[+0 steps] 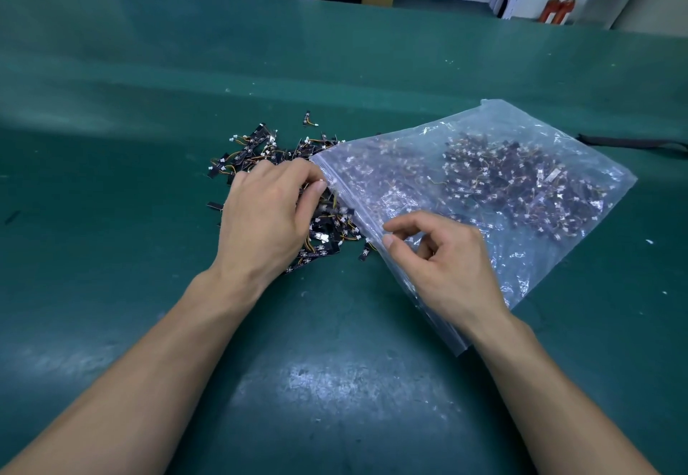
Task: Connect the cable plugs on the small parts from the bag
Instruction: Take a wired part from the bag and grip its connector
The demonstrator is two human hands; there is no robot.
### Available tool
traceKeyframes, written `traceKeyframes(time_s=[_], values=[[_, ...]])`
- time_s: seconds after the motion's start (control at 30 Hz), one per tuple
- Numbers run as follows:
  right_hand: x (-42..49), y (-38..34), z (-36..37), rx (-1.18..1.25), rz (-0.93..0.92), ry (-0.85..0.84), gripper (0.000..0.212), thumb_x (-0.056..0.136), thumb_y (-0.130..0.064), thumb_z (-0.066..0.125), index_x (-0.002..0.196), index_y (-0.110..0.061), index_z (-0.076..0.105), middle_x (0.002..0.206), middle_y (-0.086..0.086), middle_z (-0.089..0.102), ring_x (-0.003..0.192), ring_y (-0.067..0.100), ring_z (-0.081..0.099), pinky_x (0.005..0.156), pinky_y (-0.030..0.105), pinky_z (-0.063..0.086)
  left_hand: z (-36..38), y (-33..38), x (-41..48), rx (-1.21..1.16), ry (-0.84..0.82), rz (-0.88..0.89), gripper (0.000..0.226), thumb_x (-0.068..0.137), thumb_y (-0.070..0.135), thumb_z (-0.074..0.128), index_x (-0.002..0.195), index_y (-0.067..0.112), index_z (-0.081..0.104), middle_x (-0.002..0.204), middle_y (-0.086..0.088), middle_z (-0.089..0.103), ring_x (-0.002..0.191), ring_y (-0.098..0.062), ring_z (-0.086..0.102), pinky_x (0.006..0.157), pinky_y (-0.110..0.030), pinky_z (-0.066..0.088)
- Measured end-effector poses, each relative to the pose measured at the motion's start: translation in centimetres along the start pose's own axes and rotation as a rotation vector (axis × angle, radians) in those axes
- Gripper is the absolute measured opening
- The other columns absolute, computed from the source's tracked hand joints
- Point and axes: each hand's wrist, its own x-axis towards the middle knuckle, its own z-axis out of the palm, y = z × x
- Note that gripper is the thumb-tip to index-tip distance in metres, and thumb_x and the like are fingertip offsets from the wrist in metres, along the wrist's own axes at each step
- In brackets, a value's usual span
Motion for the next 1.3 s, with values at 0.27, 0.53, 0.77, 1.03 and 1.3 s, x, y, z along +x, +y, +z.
traceKeyframes(time_s=[0.27, 0.53, 0.77, 1.03, 1.3], values=[[-0.1, -0.3, 0.1, 0.083, 0.040, -0.042, 0.008, 0.086, -0.031, 0.079, 0.093, -0.032, 0.074, 0.075, -0.026, 0.068, 0.046, 0.004, 0.041, 0.050, 0.008, 0.032, 0.2, 1.3, -0.9, -0.284, -0.039, 0.073, 0.014, 0.101, 0.027, 0.052, 0.103, 0.018, 0.063, 0.079, 0.005, 0.069, 0.064, -0.017, 0.060, 0.063, -0.040, 0.051], [0.1, -1.2, 0.2, 0.365, 0.185, -0.087, 0.012, 0.091, -0.022, 0.076, 0.080, -0.027, 0.076, 0.075, -0.004, 0.076, 0.068, 0.014, 0.064, 0.069, 0.037, 0.054, 0.4, 2.4, -1.3, -0.476, -0.046, 0.194, 0.007, 0.097, 0.012, 0.066, 0.100, 0.008, 0.071, 0.089, 0.004, 0.072, 0.079, -0.014, 0.070, 0.070, -0.037, 0.056], [0.2, -1.3, 0.0, 0.365, 0.167, -0.057, 0.020, 0.088, -0.010, 0.077, 0.077, -0.026, 0.073, 0.074, -0.004, 0.073, 0.063, 0.016, 0.060, 0.062, 0.025, 0.049, 0.1, 2.5, -1.5, -0.581, -0.082, 0.115, 0.024, 0.095, 0.022, 0.060, 0.112, 0.009, 0.070, 0.100, 0.006, 0.072, 0.088, -0.010, 0.067, 0.081, -0.025, 0.052], [0.0, -0.9, 0.0, 0.242, 0.066, -0.071, 0.014, 0.086, -0.018, 0.078, 0.077, -0.027, 0.073, 0.067, -0.013, 0.067, 0.050, 0.004, 0.043, 0.051, 0.015, 0.034, 0.8, 2.1, -1.4, -0.441, -0.120, 0.227, 0.007, 0.090, 0.017, 0.072, 0.084, 0.013, 0.075, 0.079, 0.007, 0.070, 0.075, -0.019, 0.059, 0.072, -0.036, 0.048], [0.0, -1.0, 0.0, 0.320, 0.012, -0.060, 0.014, 0.093, -0.024, 0.070, 0.080, -0.027, 0.073, 0.071, -0.010, 0.071, 0.049, 0.002, 0.042, 0.051, 0.012, 0.034, 0.8, 2.4, -1.3, -0.519, -0.073, 0.167, 0.008, 0.090, 0.015, 0.071, 0.082, 0.012, 0.074, 0.076, 0.014, 0.065, 0.071, -0.007, 0.056, 0.070, -0.023, 0.045]])
